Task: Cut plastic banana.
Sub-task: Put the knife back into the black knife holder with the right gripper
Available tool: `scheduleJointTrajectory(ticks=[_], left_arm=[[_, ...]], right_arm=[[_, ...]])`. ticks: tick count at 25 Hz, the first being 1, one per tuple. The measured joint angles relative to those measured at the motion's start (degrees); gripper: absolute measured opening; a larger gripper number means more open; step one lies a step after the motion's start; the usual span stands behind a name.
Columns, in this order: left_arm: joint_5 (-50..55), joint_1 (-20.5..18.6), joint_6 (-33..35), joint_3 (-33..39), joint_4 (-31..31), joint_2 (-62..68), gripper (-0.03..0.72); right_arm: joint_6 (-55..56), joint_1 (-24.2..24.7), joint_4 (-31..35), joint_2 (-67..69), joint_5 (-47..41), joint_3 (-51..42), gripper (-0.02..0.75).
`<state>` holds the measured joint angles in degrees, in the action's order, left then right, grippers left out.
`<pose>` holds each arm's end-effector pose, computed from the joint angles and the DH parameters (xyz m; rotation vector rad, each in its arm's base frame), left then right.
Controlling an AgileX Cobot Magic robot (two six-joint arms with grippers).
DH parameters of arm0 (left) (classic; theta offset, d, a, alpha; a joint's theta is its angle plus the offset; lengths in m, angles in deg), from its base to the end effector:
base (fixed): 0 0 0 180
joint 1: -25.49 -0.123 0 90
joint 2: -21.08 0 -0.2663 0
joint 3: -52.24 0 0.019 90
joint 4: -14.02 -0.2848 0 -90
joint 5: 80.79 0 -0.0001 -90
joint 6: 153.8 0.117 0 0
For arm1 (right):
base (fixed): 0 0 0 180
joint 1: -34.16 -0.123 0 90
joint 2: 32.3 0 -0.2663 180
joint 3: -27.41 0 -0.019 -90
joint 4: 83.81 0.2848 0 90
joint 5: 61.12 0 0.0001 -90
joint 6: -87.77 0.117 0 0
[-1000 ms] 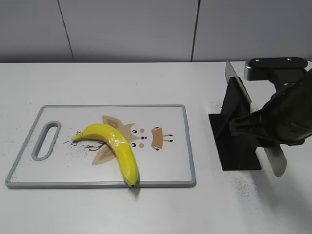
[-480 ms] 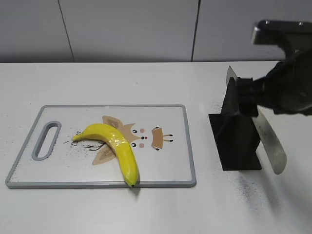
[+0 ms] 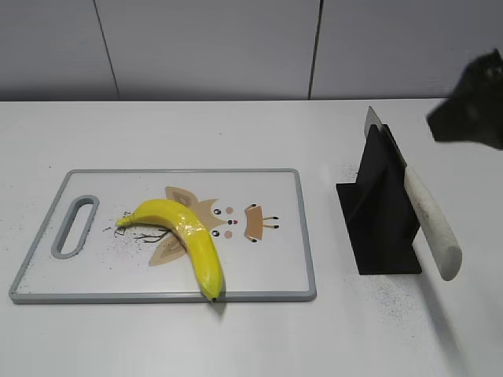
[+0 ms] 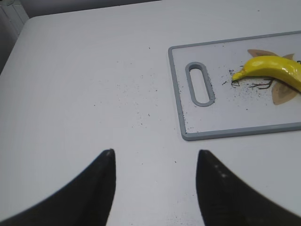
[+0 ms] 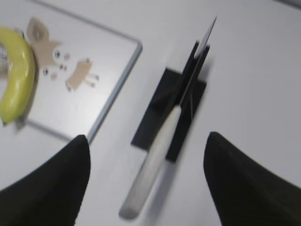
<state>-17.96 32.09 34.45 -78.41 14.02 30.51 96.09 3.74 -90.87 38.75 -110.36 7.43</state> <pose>0.0701 -0.0081 0.2691 0.2743 2.1047 0.0171 0.2412 0.1290 0.2994 -0.5246 2.3882 0.1516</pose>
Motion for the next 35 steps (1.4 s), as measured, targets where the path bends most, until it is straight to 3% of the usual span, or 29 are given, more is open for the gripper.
scheduleJointTrajectory(ticks=[3,6,13,23,35], left_arm=[[0.0,0.0,0.0,0.0,0.0,0.0,0.511],[0.0,0.0,0.0,0.0,0.0,0.0,0.51],[0.0,0.0,0.0,0.0,0.0,0.0,0.51],[0.0,0.0,0.0,0.0,0.0,0.0,0.51],[-0.2,0.0,0.0,0.0,0.0,0.0,0.51]], right_arm=[[-2.3,0.0,2.3,-3.6,-9.7,-1.0,0.566],[-6.6,0.0,6.4,-9.4,-12.3,-5.0,0.565],[-10.0,0.0,8.2,-26.8,-12.9,-17.8,0.564],[-10.1,0.0,8.2,-50.8,-12.2,-27.4,0.563],[-10.0,0.8,8.2,-63.0,-11.1,-28.0,0.563]])
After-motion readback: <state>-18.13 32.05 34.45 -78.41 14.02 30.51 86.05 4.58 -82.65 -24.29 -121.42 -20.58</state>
